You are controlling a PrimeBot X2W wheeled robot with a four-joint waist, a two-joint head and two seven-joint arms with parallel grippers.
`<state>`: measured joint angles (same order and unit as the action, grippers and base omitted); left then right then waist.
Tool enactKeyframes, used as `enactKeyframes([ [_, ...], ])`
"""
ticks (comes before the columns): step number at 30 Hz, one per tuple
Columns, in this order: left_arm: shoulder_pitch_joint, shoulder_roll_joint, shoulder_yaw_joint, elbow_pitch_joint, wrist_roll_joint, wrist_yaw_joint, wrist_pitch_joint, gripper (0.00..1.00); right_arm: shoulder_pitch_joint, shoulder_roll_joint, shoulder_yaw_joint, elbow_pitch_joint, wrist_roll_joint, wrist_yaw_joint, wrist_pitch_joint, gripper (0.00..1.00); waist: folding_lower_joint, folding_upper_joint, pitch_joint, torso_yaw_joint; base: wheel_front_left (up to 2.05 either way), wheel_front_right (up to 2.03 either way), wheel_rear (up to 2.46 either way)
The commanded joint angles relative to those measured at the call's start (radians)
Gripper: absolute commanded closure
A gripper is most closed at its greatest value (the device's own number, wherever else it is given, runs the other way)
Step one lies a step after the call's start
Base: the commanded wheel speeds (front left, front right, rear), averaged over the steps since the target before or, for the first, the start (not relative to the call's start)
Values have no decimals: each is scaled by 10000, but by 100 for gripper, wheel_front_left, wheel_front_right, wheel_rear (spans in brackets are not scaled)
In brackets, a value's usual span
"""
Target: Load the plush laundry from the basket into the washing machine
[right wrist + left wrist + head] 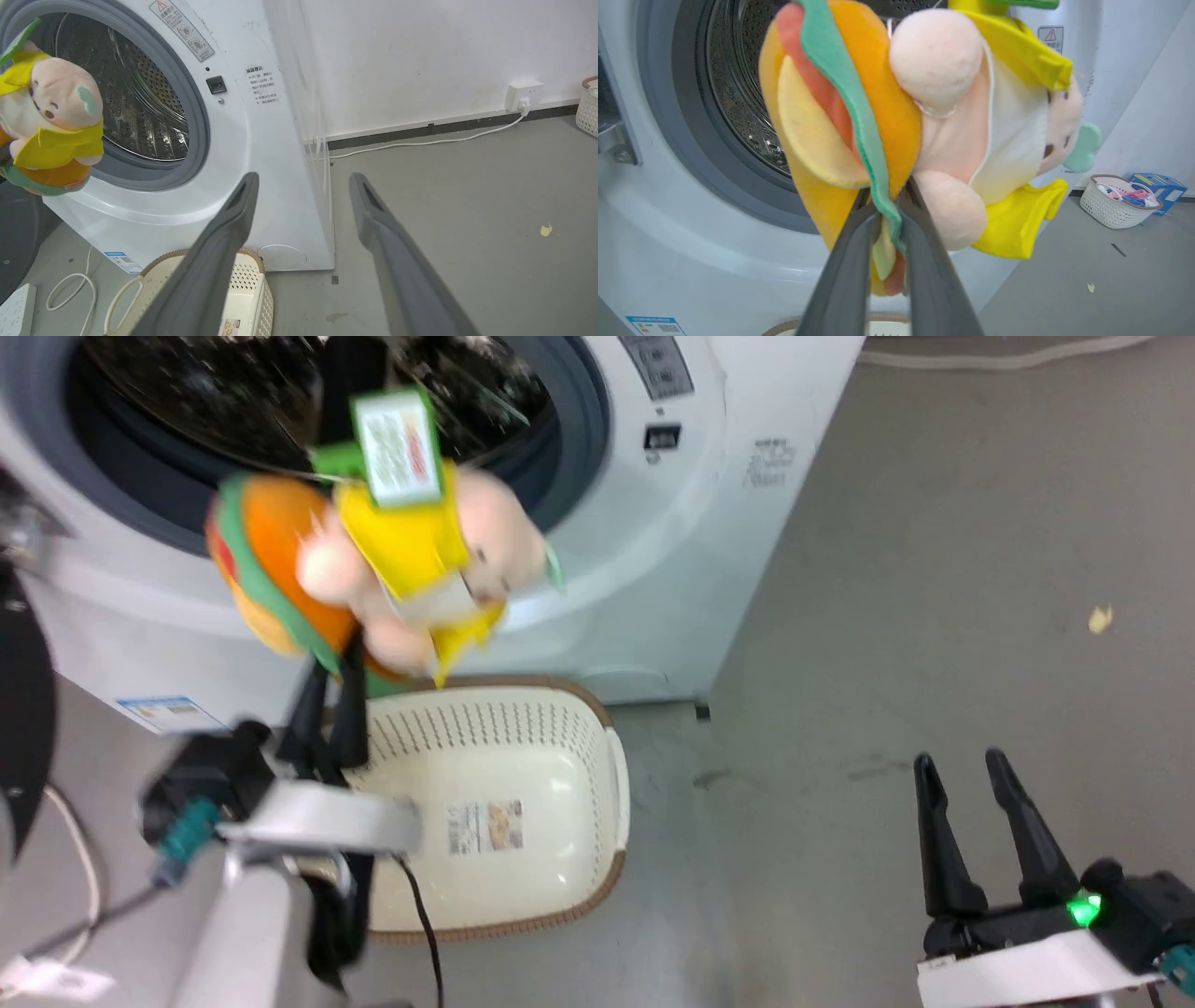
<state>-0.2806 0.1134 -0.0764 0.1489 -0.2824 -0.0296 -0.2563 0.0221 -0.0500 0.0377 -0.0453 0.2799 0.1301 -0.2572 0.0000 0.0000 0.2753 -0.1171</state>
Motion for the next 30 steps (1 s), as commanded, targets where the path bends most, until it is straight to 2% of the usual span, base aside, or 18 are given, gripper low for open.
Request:
enactKeyframes([
  [1, -560, 212, 153, -157, 104, -3, -54, 100, -272, -2, 50, -77, -7, 6, -45, 0, 0, 0, 719, -373, 0, 0, 0],
  [4, -1479, 568, 357, -157, 144, 28, 189, 100, -532, -2, 97, -113, 91, 6, -46, 0, 0, 0, 1387, -658, 0, 0, 0],
  [11, -4172, 1657, 716, 439, 191, 63, 1950, 100, -1172, -2, 257, -147, 469, 6, -46, 0, 0, 0, 2891, -1350, 0, 0, 0],
  [17, -6587, 2740, 817, 1433, 452, 20, 3395, 100, -1687, -2, 391, -102, 939, 6, -46, 0, 0, 0, 3944, -1866, 0, 0, 0],
  [18, -6587, 2740, 817, 1433, 452, 20, 3395, 100, -1687, -2, 391, -102, 939, 6, -46, 0, 0, 0, 3944, -1866, 0, 0, 0],
  [20, -7754, 3280, 654, 2062, 757, -64, 4095, 100, -1905, -2, 515, -74, 1127, 6, -46, 0, 0, 0, 4393, -2087, 0, 0, 0],
  [21, -7754, 3280, 654, 2062, 757, -64, 4095, 100, -1905, -2, 515, -74, 1127, 6, -46, 0, 0, 0, 4393, -2087, 0, 0, 0],
  [22, -8559, 3537, 560, 2519, 900, -121, 4389, 100, -2031, -2, 548, -67, 1252, 6, -46, 0, 0, 0, 4630, -2187, 0, 0, 0],
  [27, -10133, 3964, 155, 3747, 1353, -229, 4928, 100, -2275, -2, 707, -5, 1494, 6, -46, 0, 0, 0, 5054, -2400, 0, 0, 0],
  [30, -10571, 4081, -54, 4212, 1539, -292, 5105, 100, -2343, -2, 768, -2, 1563, 6, -46, 0, 0, 0, 5166, -2459, 0, 0, 0],
])
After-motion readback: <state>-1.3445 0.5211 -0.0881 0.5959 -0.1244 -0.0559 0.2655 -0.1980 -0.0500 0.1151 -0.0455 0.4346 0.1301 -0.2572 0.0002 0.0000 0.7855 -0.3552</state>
